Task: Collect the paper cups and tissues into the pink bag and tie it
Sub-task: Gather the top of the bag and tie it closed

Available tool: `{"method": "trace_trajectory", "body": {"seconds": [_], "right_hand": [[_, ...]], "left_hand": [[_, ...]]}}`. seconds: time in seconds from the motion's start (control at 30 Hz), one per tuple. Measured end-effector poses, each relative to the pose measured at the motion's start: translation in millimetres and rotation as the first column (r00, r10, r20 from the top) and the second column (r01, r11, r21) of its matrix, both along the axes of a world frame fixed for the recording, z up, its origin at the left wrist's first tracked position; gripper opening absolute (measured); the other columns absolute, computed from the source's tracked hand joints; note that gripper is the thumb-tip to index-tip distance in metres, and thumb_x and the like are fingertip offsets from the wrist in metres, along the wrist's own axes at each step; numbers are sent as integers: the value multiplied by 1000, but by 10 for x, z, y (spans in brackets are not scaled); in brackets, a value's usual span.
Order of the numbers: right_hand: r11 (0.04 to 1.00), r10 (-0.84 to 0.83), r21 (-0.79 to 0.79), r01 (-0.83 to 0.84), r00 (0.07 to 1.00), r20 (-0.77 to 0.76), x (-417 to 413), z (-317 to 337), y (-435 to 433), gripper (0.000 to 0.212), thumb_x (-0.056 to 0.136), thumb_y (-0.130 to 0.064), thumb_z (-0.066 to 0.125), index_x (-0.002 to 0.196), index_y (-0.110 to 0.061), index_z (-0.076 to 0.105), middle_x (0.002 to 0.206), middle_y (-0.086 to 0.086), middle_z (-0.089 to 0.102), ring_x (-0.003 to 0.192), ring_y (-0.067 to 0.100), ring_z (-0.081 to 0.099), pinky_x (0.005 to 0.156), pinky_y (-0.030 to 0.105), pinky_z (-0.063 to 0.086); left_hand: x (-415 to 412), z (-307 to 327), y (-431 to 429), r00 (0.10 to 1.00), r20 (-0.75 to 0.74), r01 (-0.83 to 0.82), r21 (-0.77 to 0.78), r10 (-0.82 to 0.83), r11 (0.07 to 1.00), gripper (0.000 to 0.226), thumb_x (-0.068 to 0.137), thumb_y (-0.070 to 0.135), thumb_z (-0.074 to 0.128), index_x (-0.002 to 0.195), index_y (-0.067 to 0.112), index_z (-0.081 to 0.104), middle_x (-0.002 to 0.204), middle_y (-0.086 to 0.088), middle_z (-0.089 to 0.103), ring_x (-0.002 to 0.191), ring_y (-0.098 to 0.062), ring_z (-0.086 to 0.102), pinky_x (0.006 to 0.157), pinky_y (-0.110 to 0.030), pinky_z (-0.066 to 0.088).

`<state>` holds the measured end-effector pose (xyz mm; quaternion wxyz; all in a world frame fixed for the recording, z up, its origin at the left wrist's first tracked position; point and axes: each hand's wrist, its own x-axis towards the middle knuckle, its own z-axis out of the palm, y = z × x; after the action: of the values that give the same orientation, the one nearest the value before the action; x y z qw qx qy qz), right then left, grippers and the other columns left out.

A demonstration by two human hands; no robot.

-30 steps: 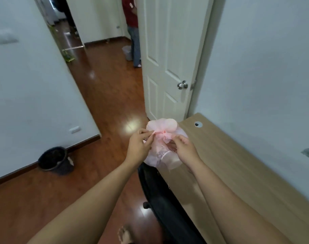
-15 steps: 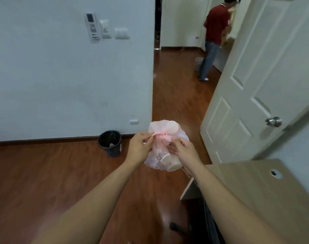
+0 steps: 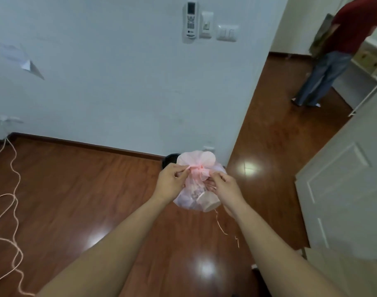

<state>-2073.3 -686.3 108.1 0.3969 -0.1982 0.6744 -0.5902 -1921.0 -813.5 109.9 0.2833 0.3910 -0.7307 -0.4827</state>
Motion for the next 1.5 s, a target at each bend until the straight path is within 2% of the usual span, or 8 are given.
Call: {"method": "trace_trajectory", "body": {"seconds": [0.27, 0.43, 0.7, 0.83, 1.1, 1.23, 1.37, 1.5], "right_hand": [[996, 62, 56, -64, 997, 41, -186, -291, -962, 31, 108, -25, 64, 89, -31, 89, 106, 13, 85, 113, 37, 80, 113, 61, 56], [991, 110, 67, -116, 989, 95, -478, -517, -1705, 30, 108, -25, 64, 92, -28, 89, 107, 12, 86, 113, 36, 80, 113, 60, 56], [954, 221, 173, -244, 965, 143, -1104, -827, -2788, 27, 109, -30, 64, 100, -16, 86, 105, 7, 86, 109, 31, 81, 110, 58, 59], [942, 253, 184, -279, 955, 154, -1402, -946, -3280, 26, 111, -24, 62, 108, -10, 84, 111, 10, 85, 111, 33, 80, 110, 59, 59], [929, 239, 222, -295, 939, 247, -1650, -1171, -4058, 26, 110, -20, 62, 101, -12, 86, 106, 7, 87, 109, 30, 82, 102, 48, 64], [922, 207, 281, -265, 953, 221, -1693, -1315, -4416, 29, 109, -20, 62, 98, -13, 87, 105, 5, 87, 107, 28, 82, 99, 47, 65], [886, 170, 400, -237, 966, 196, -1680, -1465, -4728, 31, 109, -20, 59, 96, -16, 86, 103, 0, 87, 104, 22, 83, 89, 37, 65], [856, 116, 481, -191, 977, 182, -1689, -1645, -5062, 30, 109, -20, 57, 101, -14, 85, 100, 1, 86, 104, 23, 82, 84, 38, 66]], "left_hand": [[-53, -270, -783, 996, 71, -58, 17, 57, 998, 19, 105, 29, 72, 119, 31, 85, 96, 6, 69, 98, -24, 76, 88, -52, 66], [-258, -414, -1437, 991, 119, -60, -58, 66, 997, 25, 106, 31, 70, 97, 50, 84, 74, -8, 59, 71, -14, 65, 73, -47, 65], [-712, -614, -2366, 964, 237, -120, -16, 120, 993, 33, 104, 40, 62, 89, 15, 79, 76, -13, 56, 57, -11, 60, 65, -48, 61], [-954, -700, -2764, 958, 267, -107, -18, 108, 994, 29, 108, 33, 64, 89, 41, 83, 78, -8, 62, 63, -12, 69, 66, -40, 63], [-1243, -987, -3582, 938, 335, -125, 91, 87, 988, 20, 107, 27, 69, 112, 24, 88, 78, -7, 54, 80, -17, 61, 89, -45, 62], [-1347, -1232, -4027, 923, 371, -143, 74, 106, 987, 17, 101, 21, 77, 116, 20, 86, 98, -5, 51, 102, -31, 62, 86, -13, 45], [-1386, -1542, -4473, 873, 487, 19, -81, 23, 997, 16, 102, 26, 75, 109, 19, 89, 109, -8, 54, 103, -27, 53, 92, -22, 33], [-1464, -1758, -4918, 851, 510, 184, -67, -125, 981, 21, 104, 20, 70, 102, 13, 89, 96, -14, 67, 93, -33, 64, 91, -43, 51]]}}
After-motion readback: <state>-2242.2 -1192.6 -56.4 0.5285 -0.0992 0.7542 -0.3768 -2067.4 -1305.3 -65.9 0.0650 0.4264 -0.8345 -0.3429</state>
